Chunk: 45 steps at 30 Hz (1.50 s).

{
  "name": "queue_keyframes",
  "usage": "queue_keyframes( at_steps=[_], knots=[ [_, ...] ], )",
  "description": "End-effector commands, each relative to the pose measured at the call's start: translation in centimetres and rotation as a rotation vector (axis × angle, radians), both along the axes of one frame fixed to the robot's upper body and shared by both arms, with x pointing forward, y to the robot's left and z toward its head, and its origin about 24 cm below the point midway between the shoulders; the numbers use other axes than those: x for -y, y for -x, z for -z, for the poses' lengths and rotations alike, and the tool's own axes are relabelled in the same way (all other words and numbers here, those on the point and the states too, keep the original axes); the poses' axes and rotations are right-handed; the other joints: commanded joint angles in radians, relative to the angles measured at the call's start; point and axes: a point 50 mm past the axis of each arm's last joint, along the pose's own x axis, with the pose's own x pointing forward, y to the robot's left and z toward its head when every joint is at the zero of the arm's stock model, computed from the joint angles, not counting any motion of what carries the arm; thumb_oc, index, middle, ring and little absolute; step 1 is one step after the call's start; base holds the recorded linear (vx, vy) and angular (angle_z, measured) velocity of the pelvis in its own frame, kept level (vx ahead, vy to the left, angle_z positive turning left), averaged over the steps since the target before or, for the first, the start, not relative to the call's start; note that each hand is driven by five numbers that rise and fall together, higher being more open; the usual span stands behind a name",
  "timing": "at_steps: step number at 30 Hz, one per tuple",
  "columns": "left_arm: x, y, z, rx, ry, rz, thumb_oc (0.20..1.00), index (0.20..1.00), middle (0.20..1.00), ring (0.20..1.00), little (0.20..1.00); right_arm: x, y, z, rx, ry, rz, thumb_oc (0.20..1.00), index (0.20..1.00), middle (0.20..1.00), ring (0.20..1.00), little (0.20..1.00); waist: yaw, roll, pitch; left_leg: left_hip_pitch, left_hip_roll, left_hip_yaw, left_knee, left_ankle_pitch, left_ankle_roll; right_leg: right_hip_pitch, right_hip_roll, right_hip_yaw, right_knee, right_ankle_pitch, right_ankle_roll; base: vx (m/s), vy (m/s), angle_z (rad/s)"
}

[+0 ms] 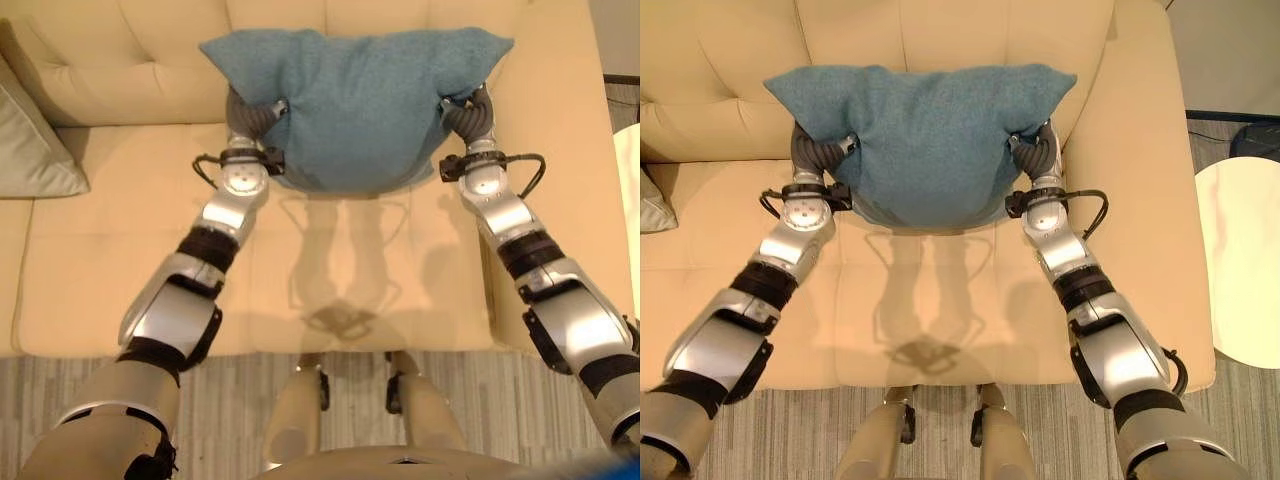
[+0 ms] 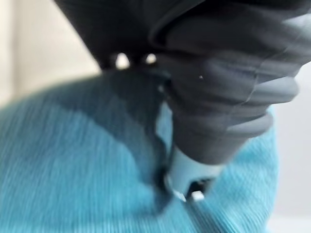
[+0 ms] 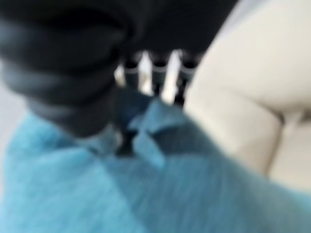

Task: Pick up all the scattered cushions and arrange them neatly on the sofa.

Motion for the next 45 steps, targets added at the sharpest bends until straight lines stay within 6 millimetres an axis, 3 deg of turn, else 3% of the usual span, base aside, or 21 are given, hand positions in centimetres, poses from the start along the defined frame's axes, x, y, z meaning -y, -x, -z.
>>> queue_keyframes(
  at_steps=[1,8,11,16,18,22,23,24,26,27,30,32,34,35,37,40,41,42,43,44,45],
  knots=[
    [0.0,0.2,-5.4,0.164,-0.101,-0.053,1.000,1.000,1.000,1.000,1.000,-0.6,0.5,-5.6,0.212,0.105,0.067,1.000,1.000,1.000,1.000,1.000,0.015,0.004,-0.055,-0.028,-0.020,-0.019,0.002,-0.023,-0.073,-0.017,-0.042,-0.009,0.004,0.038,0.118,0.03,-0.020,0.10],
    [-3.5,0.3,-6.5,0.149,-0.101,-0.214,1.000,1.000,1.000,1.000,1.000,4.0,0.5,-8.5,0.240,0.218,0.346,1.000,1.000,1.000,1.000,1.000,0.019,-0.002,-0.088,-0.074,-0.023,-0.035,0.002,-0.014,-0.084,-0.057,-0.041,-0.020,0.004,0.038,0.123,0.03,-0.016,0.04],
    [-5.5,0.7,-6.0,0.133,-0.046,-0.287,1.000,1.000,1.000,1.000,1.000,7.9,1.0,-9.5,0.217,0.262,0.525,1.000,1.000,1.000,1.000,1.000,0.022,-0.006,-0.106,-0.082,-0.026,-0.042,0.002,-0.014,-0.087,-0.063,-0.040,-0.028,0.004,0.036,0.125,0.03,-0.017,0.04],
    [-9.2,1.6,-4.5,0.077,-0.059,-0.373,1.000,1.000,1.000,1.000,1.000,13.1,2.4,-8.9,0.165,0.174,0.633,1.000,1.000,1.000,1.000,1.000,0.024,-0.013,-0.125,-0.063,-0.028,-0.052,0.002,-0.014,-0.090,-0.039,-0.040,-0.036,0.004,0.032,0.126,0.03,-0.016,0.10],
    [-9.8,2.0,-4.1,0.081,-0.062,-0.373,1.000,1.000,1.000,1.000,1.000,13.9,2.7,-8.4,0.150,0.164,0.630,1.000,1.000,1.000,1.000,1.000,0.025,-0.015,-0.127,-0.049,-0.027,-0.051,0.002,-0.017,-0.090,-0.024,-0.038,-0.035,0.004,0.028,0.125,0.04,-0.007,0.05],
    [-11.4,4.1,-1.1,0.072,-0.112,-0.317,1.000,1.000,1.000,1.000,1.000,16.1,4.1,-4.8,0.080,0.127,0.520,1.000,1.000,1.000,1.000,1.000,0.024,-0.020,-0.130,0.022,-0.016,-0.043,0.002,-0.035,-0.090,0.045,-0.039,-0.039,0.004,0.011,0.119,0.06,0.001,0.02],
    [-11.7,5.5,0.7,0.062,-0.121,-0.260,1.000,1.000,1.000,1.000,1.000,16.7,4.9,-1.6,0.008,0.093,0.424,1.000,1.000,1.000,1.000,1.000,0.022,-0.022,-0.134,0.057,-0.010,-0.035,0.002,-0.044,-0.089,0.077,-0.042,-0.042,0.004,0.003,0.116,0.04,0.011,0.02],
    [-11.7,5.6,0.9,0.056,-0.123,-0.258,1.000,1.000,1.000,1.000,1.000,16.8,5.0,-1.3,0.002,0.093,0.423,1.000,1.000,1.000,1.000,1.000,0.023,-0.024,-0.136,0.062,-0.010,-0.034,0.002,-0.045,-0.089,0.081,-0.042,-0.042,0.004,0.002,0.116,0.09,0.009,0.02],
    [-12.0,7.2,3.6,0.021,-0.097,-0.214,1.000,1.000,1.000,1.000,1.000,17.3,6.2,2.0,-0.074,0.074,0.365,1.000,1.000,1.000,1.000,1.000,0.022,-0.028,-0.140,0.104,-0.005,-0.029,0.002,-0.059,-0.085,0.119,-0.042,-0.042,0.004,-0.012,0.113,0.10,-0.012,0.02],
    [-12.6,9.0,6.2,-0.021,-0.059,-0.190,1.000,1.000,1.000,1.000,1.000,18.1,7.9,5.4,-0.173,0.104,0.330,1.000,1.000,1.000,1.000,1.000,0.022,-0.032,-0.144,0.143,-0.002,-0.021,0.002,-0.065,-0.086,0.159,-0.042,-0.052,0.004,-0.023,0.110,0.13,-0.030,0.00],
    [-12.6,11.8,9.9,-0.126,-0.093,-0.168,1.000,1.000,1.000,1.000,1.000,19.0,11.0,10.5,-0.325,0.104,0.306,1.000,1.000,1.000,1.000,1.000,0.019,-0.032,-0.150,0.202,0.002,-0.018,0.002,-0.080,-0.081,0.223,-0.041,-0.063,0.004,-0.042,0.106,0.07,-0.015,-0.03],
    [-13.0,12.9,11.0,-0.173,-0.139,-0.177,1.000,1.000,1.000,1.000,1.000,19.2,12.1,12.2,-0.379,0.078,0.302,1.000,1.000,1.000,1.000,1.000,0.019,-0.033,-0.153,0.224,0.004,-0.017,0.002,-0.085,-0.079,0.247,-0.040,-0.064,0.004,-0.048,0.104,0.04,-0.002,-0.04],
    [-13.5,14.9,14.0,-0.285,-0.136,-0.195,1.000,1.000,1.000,1.000,1.000,19.3,14.1,15.9,-0.489,0.026,0.295,1.000,1.000,1.000,1.000,1.000,0.018,-0.031,-0.161,0.258,0.003,-0.018,0.002,-0.093,-0.074,0.278,-0.037,-0.067,0.004,-0.056,0.103,0.02,-0.001,-0.02],
    [-13.6,16.6,17.4,-0.418,-0.102,-0.186,1.000,1.000,1.000,1.000,1.000,18.9,15.9,19.4,-0.613,-0.009,0.288,1.000,1.000,1.000,1.000,1.000,0.018,-0.030,-0.168,0.282,0.004,-0.019,0.002,-0.095,-0.071,0.301,-0.035,-0.068,0.004,-0.060,0.101,0.00,0.000,0.00],
    [-13.5,17.6,18.8,-0.477,-0.075,-0.178,1.000,1.000,1.000,1.000,1.000,18.7,16.7,20.7,-0.668,-0.013,0.285,1.000,1.000,1.000,1.000,1.000,0.018,-0.028,-0.171,0.299,0.004,-0.017,0.002,-0.100,-0.068,0.317,-0.034,-0.066,0.004,-0.064,0.100,0.00,0.001,0.02],
    [-12.4,20.6,24.9,-0.738,0.002,-0.141,1.000,1.000,1.000,1.000,1.000,17.3,18.9,24.9,-0.857,0.044,0.239,1.000,1.000,1.000,1.000,1.000,0.015,-0.024,-0.178,0.335,0.009,-0.009,0.002,-0.104,-0.063,0.352,-0.031,-0.067,0.004,-0.068,0.096,-0.07,-0.007,-0.03],
    [-11.1,22.7,28.8,-0.910,0.069,-0.110,1.000,1.000,1.000,1.000,1.000,16.5,20.0,27.1,-0.961,0.061,0.219,1.000,1.000,1.000,1.000,1.000,0.014,-0.021,-0.180,0.349,0.009,-0.008,0.002,-0.103,-0.057,0.367,-0.028,-0.062,0.004,-0.071,0.092,-0.09,-0.012,-0.04],
    [-11.1,22.7,28.8,-0.909,0.069,-0.110,1.000,1.000,1.000,1.000,1.000,16.5,20.0,27.1,-0.961,0.061,0.219,1.000,1.000,1.000,1.000,1.000,0.014,-0.020,-0.179,0.350,0.009,-0.008,0.002,-0.103,-0.057,0.369,-0.028,-0.061,0.004,-0.072,0.092,-0.08,-0.016,-0.03],
    [-10.2,23.6,30.6,-0.989,0.127,-0.095,1.000,1.000,1.000,1.000,1.000,16.0,20.6,28.2,-1.016,0.065,0.204,1.000,1.000,1.000,1.000,1.000,0.010,-0.020,-0.180,0.360,0.010,-0.007,0.002,-0.102,-0.056,0.379,-0.026,-0.064,0.004,-0.071,0.088,-0.09,-0.034,-0.05],
    [-8.3,26.6,34.4,-1.189,0.177,-0.067,1.000,1.000,1.000,1.000,1.000,14.6,22.0,30.7,-1.137,0.083,0.173,1.000,1.000,1.000,1.000,1.000,0.007,-0.015,-0.186,0.384,0.015,-0.004,0.002,-0.104,-0.055,0.404,-0.021,-0.060,0.004,-0.077,0.083,-0.09,-0.035,-0.01],
    [-8.3,26.6,34.5,-1.189,0.176,-0.067,1.000,1.000,1.000,1.000,1.000,14.6,22.0,30.7,-1.137,0.084,0.173,1.000,1.000,1.000,1.000,1.000,0.007,-0.014,-0.185,0.384,0.015,-0.004,0.002,-0.104,-0.055,0.405,-0.021,-0.060,0.004,-0.077,0.083,-0.08,-0.041,0.01]
  ],
)
